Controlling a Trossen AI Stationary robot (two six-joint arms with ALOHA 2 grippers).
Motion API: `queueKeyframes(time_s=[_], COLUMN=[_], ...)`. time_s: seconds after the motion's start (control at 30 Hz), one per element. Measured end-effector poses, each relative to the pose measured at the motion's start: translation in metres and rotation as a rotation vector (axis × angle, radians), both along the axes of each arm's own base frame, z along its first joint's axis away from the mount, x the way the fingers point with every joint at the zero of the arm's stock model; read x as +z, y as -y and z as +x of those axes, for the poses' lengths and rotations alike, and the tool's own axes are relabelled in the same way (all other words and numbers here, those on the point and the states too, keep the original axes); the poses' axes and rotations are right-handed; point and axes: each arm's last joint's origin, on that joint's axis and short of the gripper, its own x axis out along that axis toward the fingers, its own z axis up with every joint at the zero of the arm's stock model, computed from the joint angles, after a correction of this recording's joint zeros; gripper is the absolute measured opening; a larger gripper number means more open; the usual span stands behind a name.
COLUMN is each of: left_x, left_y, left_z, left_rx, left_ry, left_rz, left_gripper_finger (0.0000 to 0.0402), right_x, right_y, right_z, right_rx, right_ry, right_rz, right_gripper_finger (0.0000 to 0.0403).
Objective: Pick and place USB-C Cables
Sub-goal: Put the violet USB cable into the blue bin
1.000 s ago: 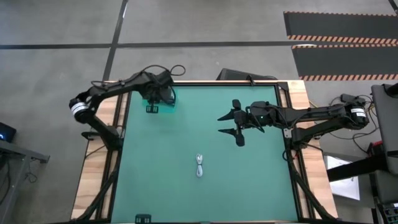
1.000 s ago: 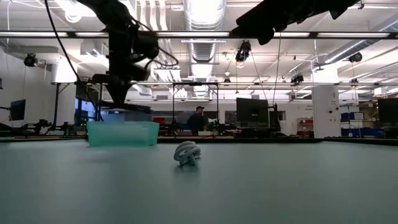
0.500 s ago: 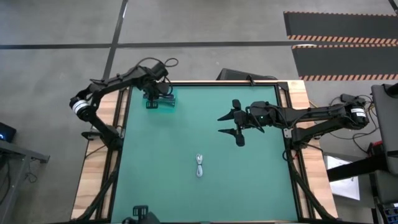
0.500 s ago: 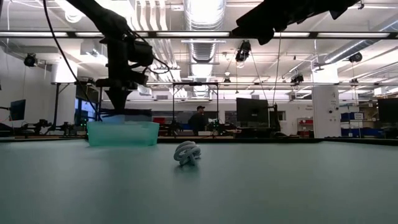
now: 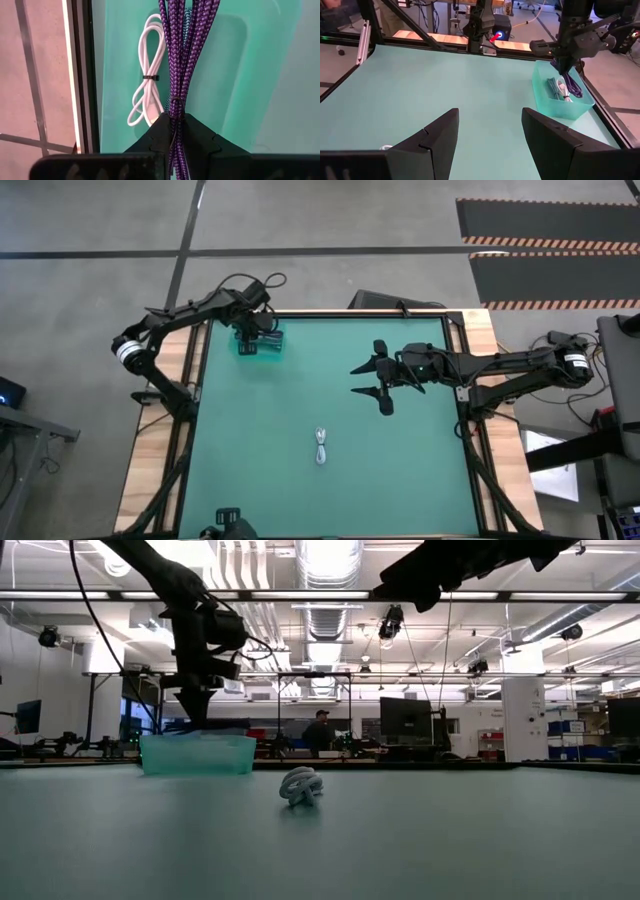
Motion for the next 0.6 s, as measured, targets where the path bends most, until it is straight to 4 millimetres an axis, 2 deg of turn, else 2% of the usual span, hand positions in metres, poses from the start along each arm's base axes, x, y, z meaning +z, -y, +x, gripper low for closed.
queueKeyframes(time_s=[0.33,0.6], left_x=[-0.001,-0.020], left_y=[-0.001,-0.008], left_z=[0.000,0.005], left_rx=[0.002,0.005], left_ry=[0.002,-0.046], left_rz=[0.000,-0.050], left_gripper_finger=[0.0019,0.0019], right_x=[-0.001,-0.003], right_y=[0.000,0.000], right_z=[0.000,-0.001], right_rx=[0.000,0.000], right_ry=[-0.004,-0.023], right_rz=[0.000,0.002], right_gripper_finger=[0.0209,0.0209])
